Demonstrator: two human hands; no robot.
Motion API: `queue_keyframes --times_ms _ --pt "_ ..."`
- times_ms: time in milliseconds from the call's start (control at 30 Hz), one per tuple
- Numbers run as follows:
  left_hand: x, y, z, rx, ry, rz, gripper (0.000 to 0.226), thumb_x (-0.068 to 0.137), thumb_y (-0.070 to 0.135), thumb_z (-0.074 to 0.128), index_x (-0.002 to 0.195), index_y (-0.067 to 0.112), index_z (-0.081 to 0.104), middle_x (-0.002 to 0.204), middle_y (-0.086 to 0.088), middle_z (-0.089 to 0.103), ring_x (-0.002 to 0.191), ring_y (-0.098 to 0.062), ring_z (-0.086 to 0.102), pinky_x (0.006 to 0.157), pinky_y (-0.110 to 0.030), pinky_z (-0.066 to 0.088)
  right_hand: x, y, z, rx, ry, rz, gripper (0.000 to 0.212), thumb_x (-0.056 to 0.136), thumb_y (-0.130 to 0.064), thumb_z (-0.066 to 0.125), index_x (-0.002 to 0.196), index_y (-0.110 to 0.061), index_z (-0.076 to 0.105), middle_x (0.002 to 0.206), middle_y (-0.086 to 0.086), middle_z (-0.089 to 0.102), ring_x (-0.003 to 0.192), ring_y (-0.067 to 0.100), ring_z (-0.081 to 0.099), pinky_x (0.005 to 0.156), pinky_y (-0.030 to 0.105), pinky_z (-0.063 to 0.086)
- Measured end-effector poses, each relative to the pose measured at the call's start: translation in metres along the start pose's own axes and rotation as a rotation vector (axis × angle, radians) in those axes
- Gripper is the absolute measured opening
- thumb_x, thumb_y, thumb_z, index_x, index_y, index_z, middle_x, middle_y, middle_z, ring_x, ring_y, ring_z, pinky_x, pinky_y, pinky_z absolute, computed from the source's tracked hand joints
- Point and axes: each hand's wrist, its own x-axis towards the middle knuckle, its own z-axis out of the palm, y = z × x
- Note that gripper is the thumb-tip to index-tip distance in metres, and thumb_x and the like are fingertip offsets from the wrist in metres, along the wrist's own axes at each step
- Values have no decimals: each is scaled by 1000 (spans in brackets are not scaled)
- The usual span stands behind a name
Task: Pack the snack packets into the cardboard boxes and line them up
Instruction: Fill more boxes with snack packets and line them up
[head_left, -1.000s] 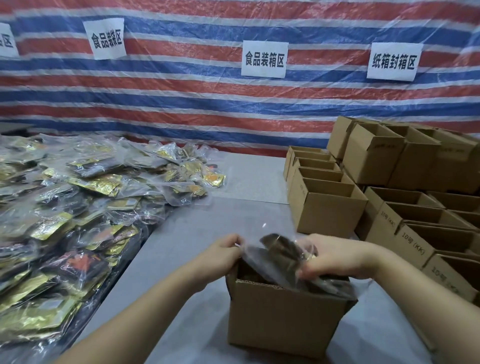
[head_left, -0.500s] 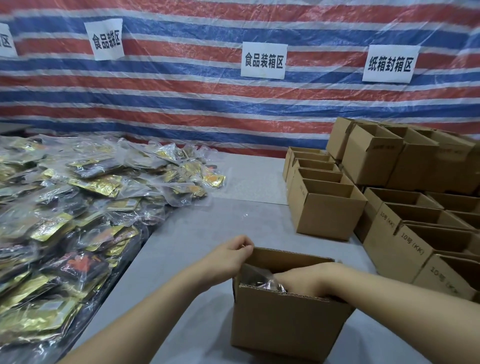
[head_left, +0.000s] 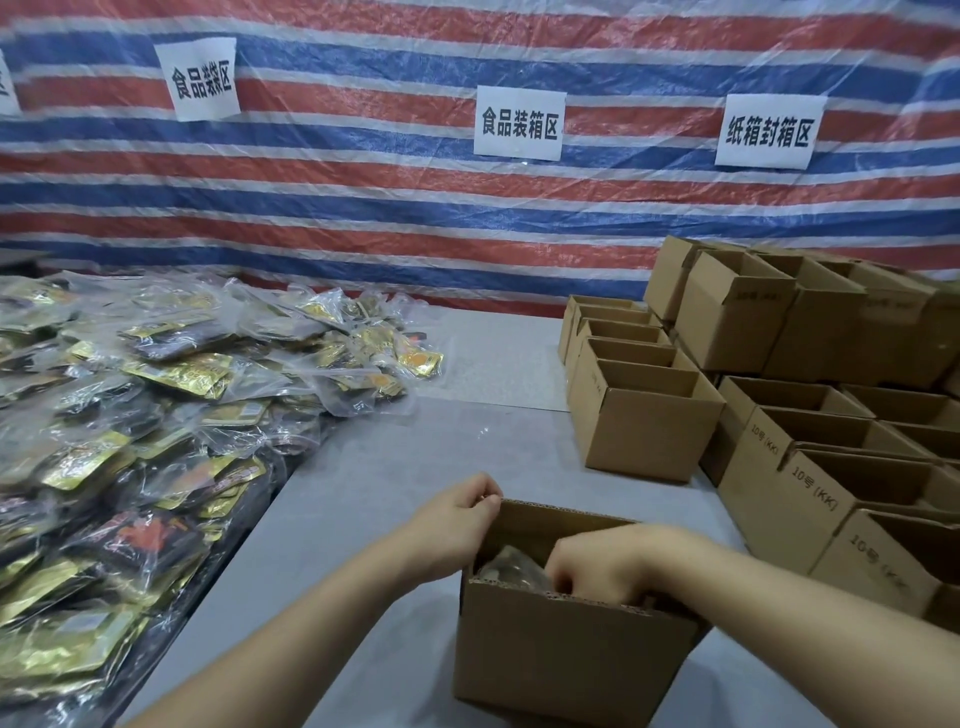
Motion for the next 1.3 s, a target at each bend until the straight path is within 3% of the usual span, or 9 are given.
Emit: queue_keyframes --times_ms 133,233,400,600,700,833,1000,1133,1300 --pt "0 2 6 6 30 -7 22 104 28 37 91 20 53 76 3 54 68 -12 49 65 -29 39 17 -5 6 -85 26 22 25 95 -21 61 71 -18 55 68 0 51 61 19 44 56 31 37" --pt "2 3 8 21 59 -6 22 104 26 37 89 20 52 74 3 53 65 -12 47 63 -29 38 13 -10 -2 -121 -10 27 17 96 -20 60 80 -14 59 68 -1 52 57 17 46 51 28 37" --pt "0 0 7 -3 108 -17 21 102 27 43 91 19 59 82 3 61 73 -9 53 65 -22 43 -14 -7 -30 352 -44 49 29 101 -37 58 100 -12 72 78 -1 67 65 10 62 62 22 55" --pt "5 2 14 -27 143 -24 22 102 24 43 87 15 58 78 2 59 71 -12 52 64 -28 41 12 -16 -3 23 142 85 35 100 -36 56 67 -23 58 68 -6 54 62 13 49 58 27 40" --pt "5 0 19 6 186 -13 23 102 25 42 87 16 57 76 4 59 67 -6 52 56 -21 38 20 -17 6 92 108 116 22 96 -26 60 77 -14 63 71 -1 53 64 16 45 58 30 37" --pt "12 6 19 4 201 -28 23 101 23 43 86 15 58 75 3 58 67 -7 50 55 -22 35 -7 0 -10 226 202 170 47 94 -58 57 103 -15 76 95 -1 73 88 20 68 79 34 56" --pt "35 24 34 -47 132 -28 23 102 23 42 87 15 57 79 0 57 74 -14 52 64 -29 39 -36 42 -3 387 797 234 39 98 -48 55 92 -14 72 81 4 72 74 21 70 67 33 60" --pt "52 45 51 -228 106 -79 30 104 39 37 97 17 56 90 -1 57 82 -15 54 74 -31 46 -44 78 21 258 1052 488 47 97 -41 62 139 -23 53 144 0 48 129 20 49 106 39 47" --pt "46 42 80 -513 -59 -271 55 96 64 38 133 25 50 127 2 60 116 -16 57 88 -33 47 -39 98 55 1133 1291 529 72 96 -40 65 155 -19 29 157 10 36 139 32 41 108 51 39"
